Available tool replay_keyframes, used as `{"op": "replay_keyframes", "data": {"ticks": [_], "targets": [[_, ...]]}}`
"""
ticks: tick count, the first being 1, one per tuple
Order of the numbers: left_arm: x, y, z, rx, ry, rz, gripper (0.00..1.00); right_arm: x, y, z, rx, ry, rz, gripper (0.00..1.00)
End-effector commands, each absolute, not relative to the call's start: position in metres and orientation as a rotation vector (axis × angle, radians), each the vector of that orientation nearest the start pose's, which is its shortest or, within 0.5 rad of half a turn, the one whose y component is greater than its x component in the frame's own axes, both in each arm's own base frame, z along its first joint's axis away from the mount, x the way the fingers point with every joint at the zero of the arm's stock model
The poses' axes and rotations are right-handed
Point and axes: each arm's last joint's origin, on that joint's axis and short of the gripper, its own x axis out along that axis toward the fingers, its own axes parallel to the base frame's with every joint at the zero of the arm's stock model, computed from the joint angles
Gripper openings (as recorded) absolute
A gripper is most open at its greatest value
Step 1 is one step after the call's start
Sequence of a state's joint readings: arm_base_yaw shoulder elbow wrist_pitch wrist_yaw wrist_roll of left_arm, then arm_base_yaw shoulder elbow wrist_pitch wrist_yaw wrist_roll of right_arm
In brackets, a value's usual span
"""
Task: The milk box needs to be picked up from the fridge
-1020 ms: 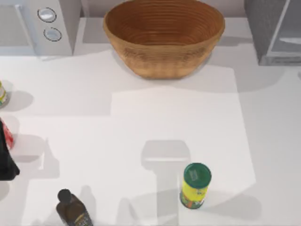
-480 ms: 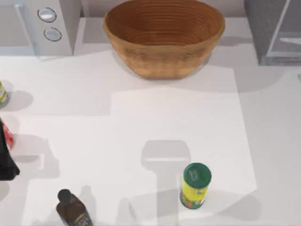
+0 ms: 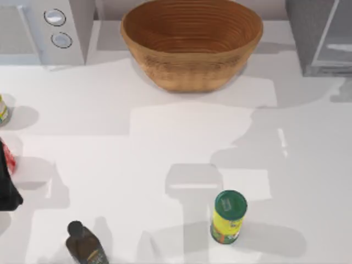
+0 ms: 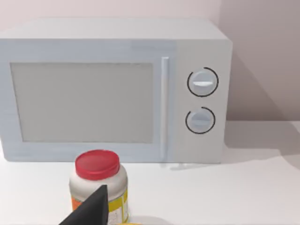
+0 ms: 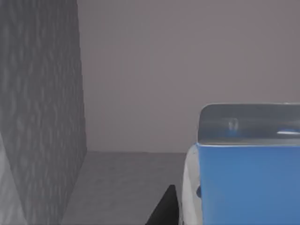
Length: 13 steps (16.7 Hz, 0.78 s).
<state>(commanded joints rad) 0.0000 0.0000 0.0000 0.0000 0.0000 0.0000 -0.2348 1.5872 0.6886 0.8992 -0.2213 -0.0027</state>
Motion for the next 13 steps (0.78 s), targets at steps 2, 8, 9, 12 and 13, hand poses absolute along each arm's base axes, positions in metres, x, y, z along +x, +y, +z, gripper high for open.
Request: {"op": "replay_keyframes", "data": {"ticks": [2, 8, 9, 12, 13], "targets": [[0.106, -0.001, 0.16, 0.0, 0.0, 0.0, 1.0, 0.285, -0.052, 0.23, -0.019, -0.005, 0.002, 0.0], [0.106, -0.001, 0.16, 0.0, 0.0, 0.0, 1.0, 0.167, -0.016, 0.236, -0.012, -0.037, -0.001, 0.0], [0.106, -0.001, 0.16, 0.0, 0.0, 0.0, 1.0, 0.152, -0.012, 0.228, -0.009, -0.04, -0.002, 0.0], [0.106, -0.001, 0.16, 0.0, 0.0, 0.0, 1.0, 0.122, -0.006, 0.2, -0.003, -0.033, -0.002, 0.0], [0.106, -0.001, 0.16, 0.0, 0.0, 0.0, 1.0, 0.117, -0.005, 0.191, -0.002, -0.027, -0.002, 0.0]]}}
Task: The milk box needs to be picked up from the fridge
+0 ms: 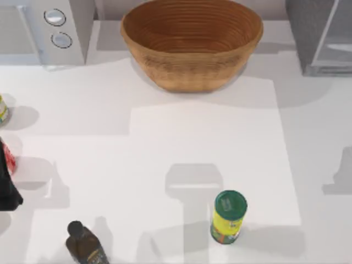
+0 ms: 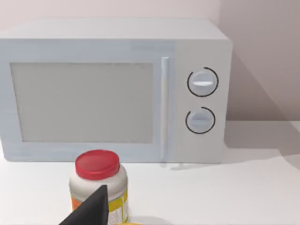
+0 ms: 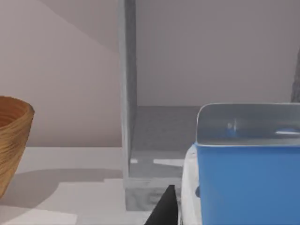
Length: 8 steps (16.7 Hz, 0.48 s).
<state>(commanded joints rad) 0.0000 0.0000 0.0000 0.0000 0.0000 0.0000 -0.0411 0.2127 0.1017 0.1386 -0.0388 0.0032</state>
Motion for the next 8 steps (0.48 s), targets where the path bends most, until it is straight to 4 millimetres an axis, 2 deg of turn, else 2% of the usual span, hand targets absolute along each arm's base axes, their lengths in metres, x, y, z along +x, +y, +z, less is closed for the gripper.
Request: {"op": "replay_keyframes", "data": {"ticks": [4, 8], "targets": [[0.106, -0.001, 0.16, 0.0, 0.0, 0.0, 1.0, 0.107, -0.002, 0.164, 0.0, -0.005, 0.0, 0.0], [0.106, -0.001, 0.16, 0.0, 0.0, 0.0, 1.0, 0.106, -0.001, 0.16, 0.0, 0.0, 0.0, 0.0]]}}
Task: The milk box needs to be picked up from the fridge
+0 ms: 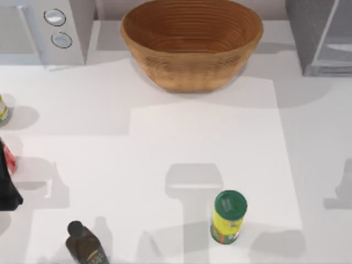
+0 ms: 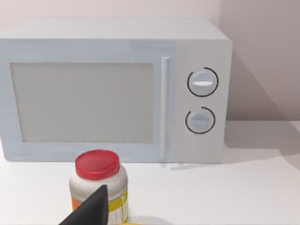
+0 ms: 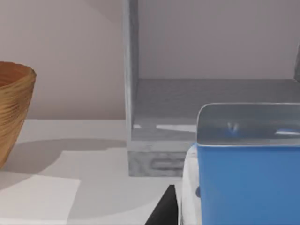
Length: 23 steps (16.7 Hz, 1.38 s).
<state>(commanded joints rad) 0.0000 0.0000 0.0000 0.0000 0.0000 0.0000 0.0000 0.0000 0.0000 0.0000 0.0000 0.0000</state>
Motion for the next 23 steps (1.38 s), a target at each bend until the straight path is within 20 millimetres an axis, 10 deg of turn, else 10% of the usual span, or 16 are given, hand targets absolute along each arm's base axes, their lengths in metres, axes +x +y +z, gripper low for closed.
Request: {"op": "replay_keyframes", "data": {"ticks": [10, 23], "targets": [[0.106, -0.001, 0.16, 0.0, 0.0, 0.0, 1.0, 0.123, 0.004, 0.175, -0.008, 0.009, 0.097, 0.0], [0.106, -0.001, 0.16, 0.0, 0.0, 0.0, 1.0, 0.233, 0.044, 0.162, -0.008, 0.019, 0.487, 0.0]]}}
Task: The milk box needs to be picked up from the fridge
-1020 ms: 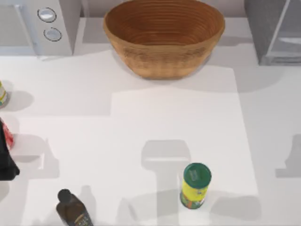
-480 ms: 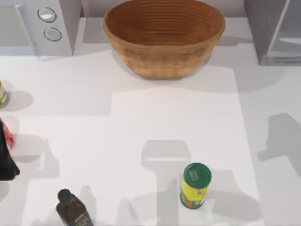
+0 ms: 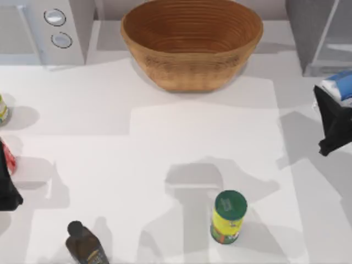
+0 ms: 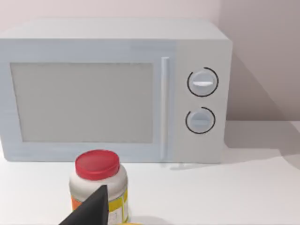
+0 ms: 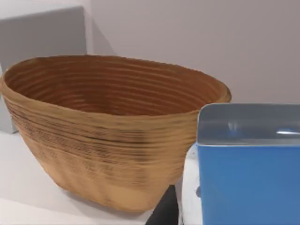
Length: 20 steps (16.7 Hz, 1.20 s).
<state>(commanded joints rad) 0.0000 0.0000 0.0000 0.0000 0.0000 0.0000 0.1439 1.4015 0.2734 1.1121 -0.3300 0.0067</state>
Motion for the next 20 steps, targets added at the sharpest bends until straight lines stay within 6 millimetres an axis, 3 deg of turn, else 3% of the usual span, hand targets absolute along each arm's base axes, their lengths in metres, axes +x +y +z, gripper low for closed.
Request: {"op": "replay_keyframes", "data": {"ticks": [5, 11, 14, 19, 20], "targets": [[0.106, -0.001, 0.16, 0.0, 0.0, 0.0, 1.0, 0.265, 0.063, 0.121, 0.002, 0.007, 0.624, 0.0], [0.106, -0.001, 0.16, 0.0, 0.0, 0.0, 1.0, 0.278, 0.078, 0.074, 0.006, -0.01, 0.739, 0.0], [0.106, -0.001, 0.16, 0.0, 0.0, 0.0, 1.0, 0.278, 0.081, 0.062, 0.007, -0.012, 0.763, 0.0], [0.106, -0.001, 0.16, 0.0, 0.0, 0.0, 1.0, 0.278, 0.081, 0.061, 0.007, -0.011, 0.766, 0.0], [0.106, -0.001, 0.16, 0.0, 0.0, 0.0, 1.0, 0.278, 0.079, 0.046, 0.021, 0.062, 0.755, 0.0]]}}
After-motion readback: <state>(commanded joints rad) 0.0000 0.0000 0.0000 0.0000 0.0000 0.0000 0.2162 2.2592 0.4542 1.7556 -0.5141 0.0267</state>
